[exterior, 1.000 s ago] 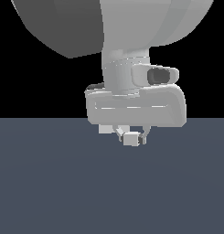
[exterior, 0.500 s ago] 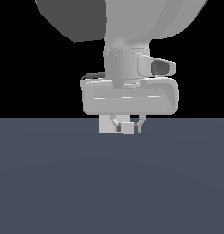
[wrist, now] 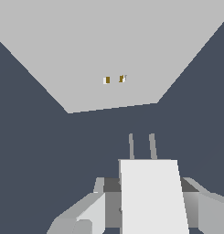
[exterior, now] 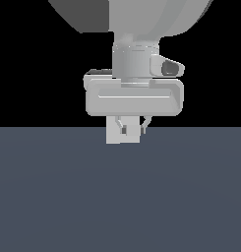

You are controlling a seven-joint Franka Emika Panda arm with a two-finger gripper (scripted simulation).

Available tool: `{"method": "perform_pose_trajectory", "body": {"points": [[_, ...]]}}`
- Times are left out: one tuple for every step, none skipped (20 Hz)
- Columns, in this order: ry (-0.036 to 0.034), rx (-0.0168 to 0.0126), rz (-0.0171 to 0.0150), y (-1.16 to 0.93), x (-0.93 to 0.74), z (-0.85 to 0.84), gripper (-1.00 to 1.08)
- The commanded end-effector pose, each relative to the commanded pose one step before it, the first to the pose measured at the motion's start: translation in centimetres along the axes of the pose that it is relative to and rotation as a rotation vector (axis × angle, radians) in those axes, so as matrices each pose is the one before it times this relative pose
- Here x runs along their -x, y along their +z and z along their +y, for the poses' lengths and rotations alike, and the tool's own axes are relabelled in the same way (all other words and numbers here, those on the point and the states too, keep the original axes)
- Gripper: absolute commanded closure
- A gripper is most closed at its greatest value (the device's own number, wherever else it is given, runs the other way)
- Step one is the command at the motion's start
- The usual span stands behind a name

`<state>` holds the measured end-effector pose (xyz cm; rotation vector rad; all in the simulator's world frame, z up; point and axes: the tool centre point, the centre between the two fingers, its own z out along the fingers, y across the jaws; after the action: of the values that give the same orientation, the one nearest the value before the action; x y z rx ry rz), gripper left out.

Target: Plug the charger into the wall socket.

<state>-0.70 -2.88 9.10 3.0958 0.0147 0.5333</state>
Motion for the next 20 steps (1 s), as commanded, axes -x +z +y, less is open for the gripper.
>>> {"method": "perform_pose_trajectory", "body": {"points": [[-0.03857, -0.01401, -0.00083, -0.246, -0.288, -0.269, 1.08], [-0.01229, -0.00452, -0.00048, -0.073, -0.089, -0.08, 1.08], [-0.01132, -0.00417, -0.00048, -0.066, -0.081, -0.075, 1.08], [-0.01031, -0.00381, -0.00048, -0.059, -0.073, -0.067, 1.08], [-0.00935, -0.00346, -0.00048, -0.052, -0.065, -0.063, 1.08], [-0.00836, -0.00309, -0.00047, -0.045, -0.057, -0.056, 1.08], [-0.00737, -0.00273, -0.00046, -0.039, -0.049, -0.05, 1.08], [-0.0064, -0.00237, -0.00044, -0.032, -0.041, -0.045, 1.08], [-0.0054, -0.00201, -0.00041, -0.026, -0.034, -0.038, 1.08], [-0.00442, -0.00165, -0.00037, -0.02, -0.027, -0.032, 1.08], [-0.00341, -0.00127, -0.00031, -0.015, -0.02, -0.024, 1.08], [-0.00241, -0.0009, -0.00023, -0.011, -0.014, -0.016, 1.08], [-0.00144, -0.00054, -0.00014, -0.006, -0.008, -0.01, 1.08], [-0.00064, -0.00024, -0.00007, 0.0, -0.004, -0.014, 1.08], [0.0, 0.0, 0.0, 0.0, 0.0, 0.0, 1.08], [0.0, 0.0, 0.0, 0.0, 0.0, 0.0, 1.08], [0.0, 0.0, 0.0, 0.0, 0.0, 0.0, 1.08], [0.00093, 0.00027, -0.00013, 0.009, 0.016, 0.015, 1.08], [0.0, 0.0, 0.0, 0.006, -0.018, -0.001, 1.08], [0.0, 0.0, 0.0, 0.018, -0.054, -0.003, 1.08]]}}
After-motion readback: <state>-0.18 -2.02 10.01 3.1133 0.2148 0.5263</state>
